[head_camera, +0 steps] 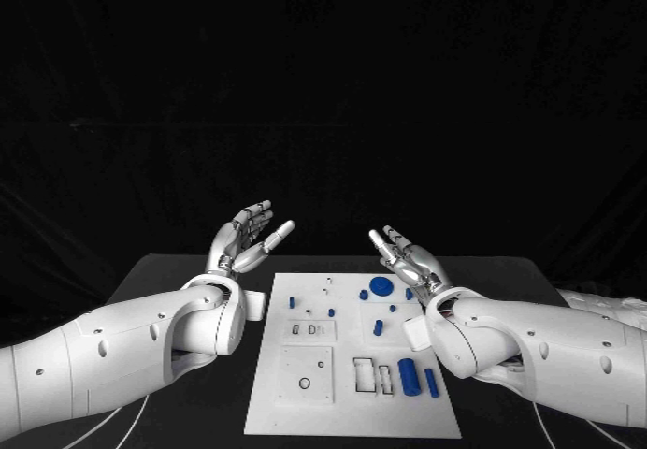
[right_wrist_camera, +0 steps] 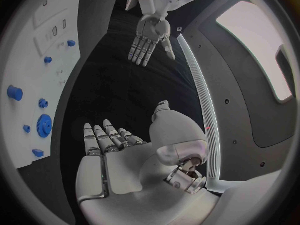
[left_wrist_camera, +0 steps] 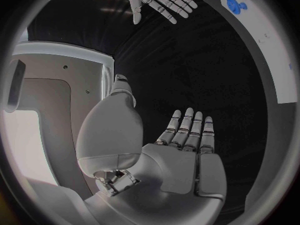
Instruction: Assemble the parts on the task board
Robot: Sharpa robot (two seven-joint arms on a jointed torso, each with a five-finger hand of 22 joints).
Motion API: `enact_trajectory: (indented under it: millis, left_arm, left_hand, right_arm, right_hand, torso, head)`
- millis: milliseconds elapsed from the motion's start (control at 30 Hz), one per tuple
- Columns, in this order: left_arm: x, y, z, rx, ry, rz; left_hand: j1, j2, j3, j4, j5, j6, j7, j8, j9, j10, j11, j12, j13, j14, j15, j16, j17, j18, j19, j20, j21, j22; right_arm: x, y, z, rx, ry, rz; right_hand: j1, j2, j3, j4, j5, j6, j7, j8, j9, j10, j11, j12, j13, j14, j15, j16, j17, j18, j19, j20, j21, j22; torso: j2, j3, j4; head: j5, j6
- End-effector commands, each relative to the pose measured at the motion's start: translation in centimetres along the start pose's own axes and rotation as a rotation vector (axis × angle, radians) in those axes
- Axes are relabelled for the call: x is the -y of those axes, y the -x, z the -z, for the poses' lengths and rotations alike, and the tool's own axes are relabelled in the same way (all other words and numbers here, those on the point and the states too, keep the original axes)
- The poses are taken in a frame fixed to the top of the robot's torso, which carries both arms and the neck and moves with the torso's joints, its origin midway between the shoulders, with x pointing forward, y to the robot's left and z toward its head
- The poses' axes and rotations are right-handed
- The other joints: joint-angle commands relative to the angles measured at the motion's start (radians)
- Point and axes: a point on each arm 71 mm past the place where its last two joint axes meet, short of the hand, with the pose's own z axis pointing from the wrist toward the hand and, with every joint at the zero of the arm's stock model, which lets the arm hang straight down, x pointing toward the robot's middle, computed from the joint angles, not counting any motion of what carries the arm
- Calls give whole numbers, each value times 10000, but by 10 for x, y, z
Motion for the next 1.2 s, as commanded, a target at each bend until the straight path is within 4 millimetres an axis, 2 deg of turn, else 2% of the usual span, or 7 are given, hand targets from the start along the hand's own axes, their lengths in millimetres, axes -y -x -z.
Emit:
enact_trajectory:
  millis: [33,300,633,867,1000,1133,1200]
  left_arm:
    - [16,-5,0,-692,-2168,-97]
    - [4,-4,-1,-1090,-1120,-306]
    - [-15,-3,-1,-1919,-236,-1726]
    - [-22,-8,0,-2386,-178,-2661]
    - [-25,-11,1,-2760,-186,-3111]
    - [-26,-16,1,-3143,-186,-3517]
    - [-27,-18,1,-3314,-193,-3732]
  left_hand:
    - [353,33,41,127,-123,-27,302,231,8,928,701,598,92,1079,731,1048,132,165,1123,620,517,392]
    - [-211,966,774,82,-462,-639,-685,56,-101,4221,-276,1402,132,5197,-256,1684,218,1293,5517,750,2563,1469]
    - [-539,608,512,111,-339,-1048,-454,262,-59,9012,-1769,1182,98,9851,-1714,1361,472,1393,8574,-441,4008,1895]
    - [-541,571,469,105,-334,-634,-453,643,-41,11370,-2117,1398,562,11880,-2239,1729,1094,1365,9613,-984,5030,2493]
    - [-489,450,367,118,-314,-653,-419,537,-106,11793,-2155,1814,1085,12174,-2331,2166,1626,1211,9895,-1118,6145,3633]
    - [-566,526,373,126,-345,-730,-452,431,-147,11760,-2131,5406,5971,12195,-2333,4771,5277,828,10086,-1201,8801,6671]
    - [-657,459,355,101,-422,-549,-288,553,-126,12085,-2110,9449,11832,13314,-2299,8795,11765,358,10931,-1206,11364,9792]
  right_arm:
    - [-1,-12,1,-1647,28,978]
    - [1,4,-7,-1539,-132,1505]
    - [-11,19,-17,-1639,-39,2692]
    - [-26,32,-25,-1829,-79,3424]
    - [-32,38,-31,-2159,-311,3925]
    - [-34,42,-35,-2387,-382,4704]
    - [-34,43,-37,-2561,-457,5254]
  right_hand:
    - [169,73,-103,34,39,41,1593,-5,19,358,76,448,87,370,105,142,80,149,218,135,151,60]
    - [454,192,-476,35,49,154,1115,27,48,4060,-182,2852,458,6132,-361,2173,953,630,4222,72,2231,854]
    - [850,326,-938,30,46,280,855,50,73,8202,-1510,2906,271,10356,-1720,3216,1514,1250,8071,-573,3539,1240]
    - [735,300,-1250,39,101,281,210,43,70,11117,-2406,4213,1297,12623,-2586,5120,2837,1192,9739,-1377,4522,1731]
    - [747,378,-1520,35,-18,100,-428,9,34,12129,-2682,10057,9245,13106,-2757,12881,11453,783,9349,-1728,6007,2926]
    - [1400,246,-1449,20,146,287,-668,51,84,14623,-2176,12864,14919,15025,-2323,15552,15557,-109,10782,-1990,11992,10008]
    - [1528,414,-1326,32,160,418,-751,103,118,14964,-2021,12927,15288,15025,-2120,15552,15557,-389,12640,-2035,14018,13113]
  torso:
    - [1,0,1]
    - [124,-5,70]
    - [337,45,85]
    - [522,54,86]
    - [590,64,96]
    - [644,69,156]
    - [684,78,188]
  head:
    - [-2,0]
    - [96,-182]
    - [124,-201]
    - [109,-205]
    - [129,-225]
    - [96,-248]
    - [87,-259]
